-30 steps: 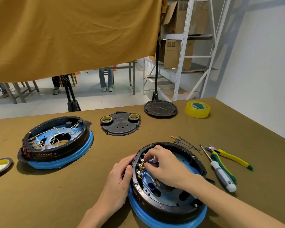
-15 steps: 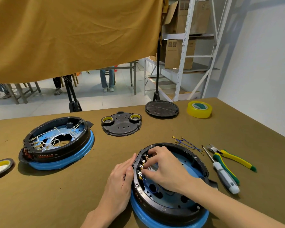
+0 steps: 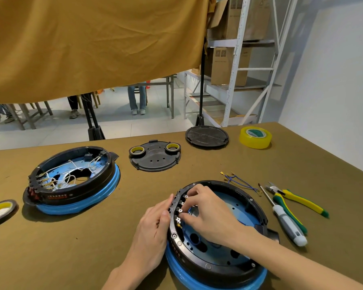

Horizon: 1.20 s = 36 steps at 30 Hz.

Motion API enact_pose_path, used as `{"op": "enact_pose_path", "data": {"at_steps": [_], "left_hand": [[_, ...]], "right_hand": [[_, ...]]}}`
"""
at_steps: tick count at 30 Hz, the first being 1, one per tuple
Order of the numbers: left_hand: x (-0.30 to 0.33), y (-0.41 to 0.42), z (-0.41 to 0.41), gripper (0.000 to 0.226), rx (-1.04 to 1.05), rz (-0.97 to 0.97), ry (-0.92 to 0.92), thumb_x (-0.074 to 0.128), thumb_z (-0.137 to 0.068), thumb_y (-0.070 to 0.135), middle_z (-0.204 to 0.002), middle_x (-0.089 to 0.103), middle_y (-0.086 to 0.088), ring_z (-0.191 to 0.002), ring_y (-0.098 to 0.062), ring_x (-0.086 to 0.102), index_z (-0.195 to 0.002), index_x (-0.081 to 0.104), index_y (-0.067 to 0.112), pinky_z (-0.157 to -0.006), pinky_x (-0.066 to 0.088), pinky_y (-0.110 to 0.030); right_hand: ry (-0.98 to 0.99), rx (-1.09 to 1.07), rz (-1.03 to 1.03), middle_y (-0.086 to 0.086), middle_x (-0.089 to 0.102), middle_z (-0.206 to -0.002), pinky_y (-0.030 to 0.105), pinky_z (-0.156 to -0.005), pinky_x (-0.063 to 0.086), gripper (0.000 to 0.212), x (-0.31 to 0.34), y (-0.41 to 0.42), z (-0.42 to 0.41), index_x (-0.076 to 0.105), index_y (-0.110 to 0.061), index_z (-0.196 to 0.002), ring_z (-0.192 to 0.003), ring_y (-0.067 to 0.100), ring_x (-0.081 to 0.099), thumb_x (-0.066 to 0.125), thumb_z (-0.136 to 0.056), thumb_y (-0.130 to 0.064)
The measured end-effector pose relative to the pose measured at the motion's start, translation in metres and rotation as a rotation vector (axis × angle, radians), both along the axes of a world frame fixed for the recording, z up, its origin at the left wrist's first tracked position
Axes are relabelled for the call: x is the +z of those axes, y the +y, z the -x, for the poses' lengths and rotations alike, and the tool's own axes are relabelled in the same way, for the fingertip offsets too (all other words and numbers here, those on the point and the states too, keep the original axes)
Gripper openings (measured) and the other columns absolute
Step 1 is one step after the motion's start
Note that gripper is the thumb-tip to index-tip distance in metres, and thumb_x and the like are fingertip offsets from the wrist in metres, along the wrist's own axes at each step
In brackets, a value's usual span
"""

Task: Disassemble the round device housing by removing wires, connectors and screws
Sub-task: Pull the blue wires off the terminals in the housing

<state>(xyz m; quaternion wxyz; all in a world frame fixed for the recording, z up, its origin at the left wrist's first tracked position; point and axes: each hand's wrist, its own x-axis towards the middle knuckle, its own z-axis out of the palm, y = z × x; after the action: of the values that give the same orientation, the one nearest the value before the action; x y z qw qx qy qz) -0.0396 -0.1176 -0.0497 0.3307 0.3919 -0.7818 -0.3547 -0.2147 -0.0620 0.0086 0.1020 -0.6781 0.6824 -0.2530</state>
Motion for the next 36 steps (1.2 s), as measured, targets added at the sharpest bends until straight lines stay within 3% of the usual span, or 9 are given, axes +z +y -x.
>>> {"op": "enact_pose_path", "data": {"at_steps": [4,11,23,27,31,34,36], "left_hand": [[0.000,-0.001,0.000,0.060,-0.001,0.001,-0.004,0.016,-0.095,0.070,-0.144,0.048,0.030,-0.135,0.018,0.035,-0.146,0.038,0.046,-0.116,0.035,-0.026],[0.003,0.000,0.000,0.059,-0.003,0.009,-0.006,0.015,-0.093,0.073,-0.135,0.037,0.045,-0.131,0.027,0.030,-0.143,0.035,0.049,-0.111,0.028,-0.016],[0.006,0.004,-0.001,0.062,0.002,-0.002,-0.014,0.013,-0.093,0.073,-0.139,0.040,0.037,-0.133,0.025,0.030,-0.145,0.035,0.045,-0.111,0.029,-0.016],[0.006,0.005,-0.001,0.050,0.000,0.002,-0.028,0.015,-0.102,0.065,-0.139,0.039,0.038,-0.131,0.028,0.028,-0.144,0.034,0.047,-0.112,0.028,-0.016],[0.007,0.005,-0.001,0.062,0.001,0.002,-0.037,0.012,-0.094,0.072,-0.143,0.041,0.033,-0.134,0.024,0.029,-0.145,0.034,0.046,-0.114,0.029,-0.020],[0.007,0.004,-0.001,0.060,0.004,0.004,-0.026,0.015,-0.096,0.070,-0.145,0.045,0.028,-0.135,0.020,0.031,-0.146,0.037,0.045,-0.115,0.032,-0.024],[0.008,0.005,-0.001,0.060,0.010,-0.002,-0.028,0.015,-0.097,0.069,-0.145,0.045,0.027,-0.133,0.021,0.030,-0.146,0.037,0.045,-0.116,0.032,-0.027]], "right_hand": [[0.010,-0.003,0.017,-0.012,0.053,-0.116,0.025,-0.092,0.042,0.017,-0.002,-0.001,0.000,0.075,-0.030,-0.097,-0.113,0.006,0.046,0.069,-0.091,-0.045],[0.009,-0.001,0.028,-0.013,0.055,-0.118,0.024,-0.093,0.042,0.015,-0.003,0.000,0.000,0.075,-0.031,-0.094,-0.114,0.004,0.047,0.069,-0.091,-0.044],[-0.028,-0.018,0.028,-0.015,0.060,-0.120,0.031,-0.097,0.043,0.010,0.004,0.003,0.004,0.074,-0.027,-0.089,-0.115,0.007,0.051,0.071,-0.091,-0.036],[-0.015,0.004,0.069,-0.015,0.061,-0.123,0.029,-0.102,0.040,0.011,0.000,0.003,0.006,0.078,-0.030,-0.089,-0.119,0.004,0.047,0.073,-0.089,-0.040],[-0.211,-0.023,0.225,-0.015,0.062,-0.103,0.024,-0.095,0.043,0.004,0.004,0.005,0.009,0.078,-0.027,-0.087,-0.106,0.003,0.056,0.077,-0.088,-0.030],[-0.547,0.030,0.259,-0.004,0.073,-0.080,0.025,-0.072,0.055,0.003,0.016,0.005,0.011,0.078,-0.019,-0.090,-0.074,0.010,0.068,0.076,-0.091,-0.018],[-0.734,0.045,0.242,0.007,0.073,-0.072,0.028,-0.056,0.054,0.005,0.025,0.002,0.013,0.078,-0.013,-0.093,-0.055,0.019,0.063,0.073,-0.093,-0.012]]}}
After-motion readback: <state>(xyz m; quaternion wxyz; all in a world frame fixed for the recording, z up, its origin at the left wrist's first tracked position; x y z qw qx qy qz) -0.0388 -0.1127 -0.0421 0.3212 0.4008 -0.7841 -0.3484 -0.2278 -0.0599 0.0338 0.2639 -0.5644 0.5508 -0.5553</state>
